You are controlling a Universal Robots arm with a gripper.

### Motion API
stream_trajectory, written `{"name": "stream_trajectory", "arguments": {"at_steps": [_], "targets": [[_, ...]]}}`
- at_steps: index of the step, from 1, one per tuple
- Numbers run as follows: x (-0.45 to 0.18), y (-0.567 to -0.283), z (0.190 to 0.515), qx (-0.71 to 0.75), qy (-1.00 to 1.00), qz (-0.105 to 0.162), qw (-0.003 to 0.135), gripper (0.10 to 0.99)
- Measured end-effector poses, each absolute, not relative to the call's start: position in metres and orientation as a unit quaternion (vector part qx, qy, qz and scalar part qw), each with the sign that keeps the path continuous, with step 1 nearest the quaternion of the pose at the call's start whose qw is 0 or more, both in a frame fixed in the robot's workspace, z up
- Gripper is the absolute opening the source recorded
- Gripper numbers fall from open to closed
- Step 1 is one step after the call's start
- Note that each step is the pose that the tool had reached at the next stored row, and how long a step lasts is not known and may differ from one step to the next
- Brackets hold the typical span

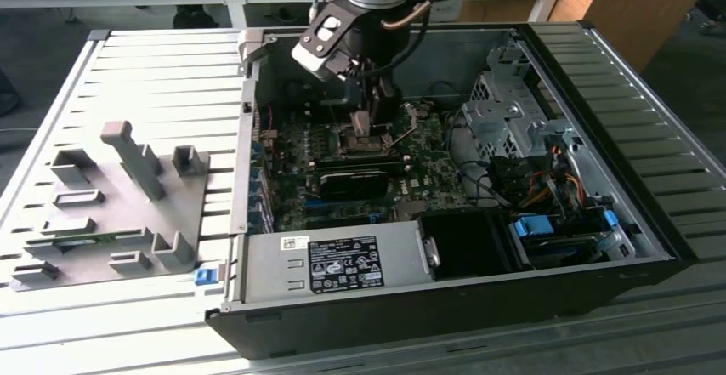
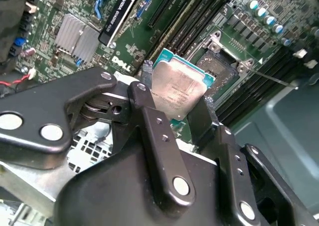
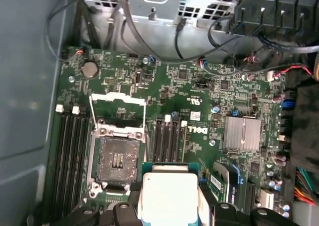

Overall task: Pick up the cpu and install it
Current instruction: 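Place the cpu into insertion slot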

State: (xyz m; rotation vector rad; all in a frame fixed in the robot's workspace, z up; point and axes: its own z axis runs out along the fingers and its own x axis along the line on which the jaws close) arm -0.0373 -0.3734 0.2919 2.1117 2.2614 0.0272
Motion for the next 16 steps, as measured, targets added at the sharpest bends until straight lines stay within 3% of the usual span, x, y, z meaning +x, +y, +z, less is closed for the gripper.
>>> {"name": "stream_trajectory", "arguments": {"at_steps": [16], "targets": [[-0.032,-0.362,0.271,0.699,0.714,0.011,0.022,0.529]]}}
